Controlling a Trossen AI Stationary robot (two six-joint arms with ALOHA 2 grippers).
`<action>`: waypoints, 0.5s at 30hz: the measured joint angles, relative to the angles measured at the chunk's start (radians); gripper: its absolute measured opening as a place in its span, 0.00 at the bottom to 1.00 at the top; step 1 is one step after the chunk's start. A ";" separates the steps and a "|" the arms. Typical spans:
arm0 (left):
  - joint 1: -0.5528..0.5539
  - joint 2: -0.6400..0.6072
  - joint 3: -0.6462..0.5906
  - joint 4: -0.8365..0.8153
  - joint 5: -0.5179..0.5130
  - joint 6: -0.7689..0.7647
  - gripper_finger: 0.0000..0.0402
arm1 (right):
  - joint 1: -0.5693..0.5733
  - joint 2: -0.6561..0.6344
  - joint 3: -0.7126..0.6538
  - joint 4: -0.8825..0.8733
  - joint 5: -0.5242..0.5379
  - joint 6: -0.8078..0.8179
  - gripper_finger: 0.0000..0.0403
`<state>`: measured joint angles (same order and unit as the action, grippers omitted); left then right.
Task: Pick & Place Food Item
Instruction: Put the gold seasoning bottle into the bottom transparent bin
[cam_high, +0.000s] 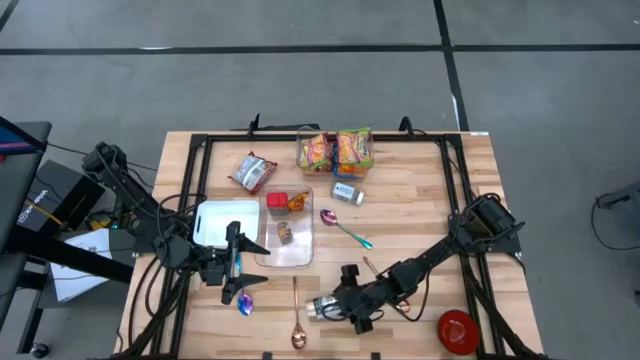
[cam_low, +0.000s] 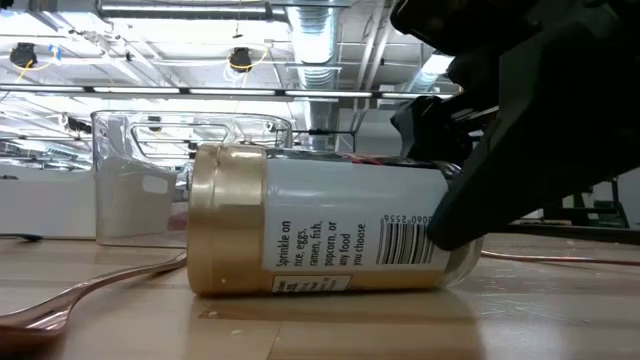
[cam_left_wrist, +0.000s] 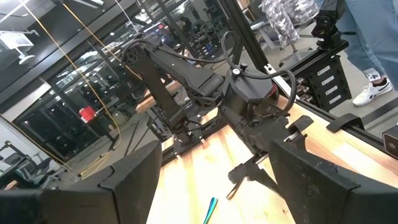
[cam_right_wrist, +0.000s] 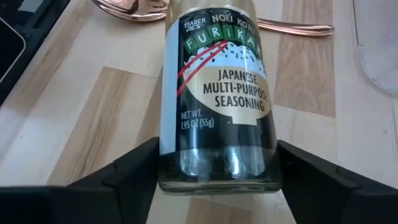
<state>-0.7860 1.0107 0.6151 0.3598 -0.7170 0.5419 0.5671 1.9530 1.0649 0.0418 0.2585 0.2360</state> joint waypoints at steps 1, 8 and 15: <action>0.000 0.000 0.000 0.000 0.000 0.000 0.72 | 0.000 0.000 0.000 0.000 0.000 -0.001 0.68; 0.000 0.000 0.000 0.000 0.000 0.000 0.72 | 0.000 0.000 0.000 0.000 0.001 -0.010 0.67; 0.000 0.000 0.000 0.000 0.000 0.001 0.72 | 0.009 -0.013 0.000 -0.007 0.003 -0.033 0.67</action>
<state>-0.7860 1.0107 0.6151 0.3595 -0.7170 0.5429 0.5759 1.9403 1.0649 0.0347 0.2614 0.2028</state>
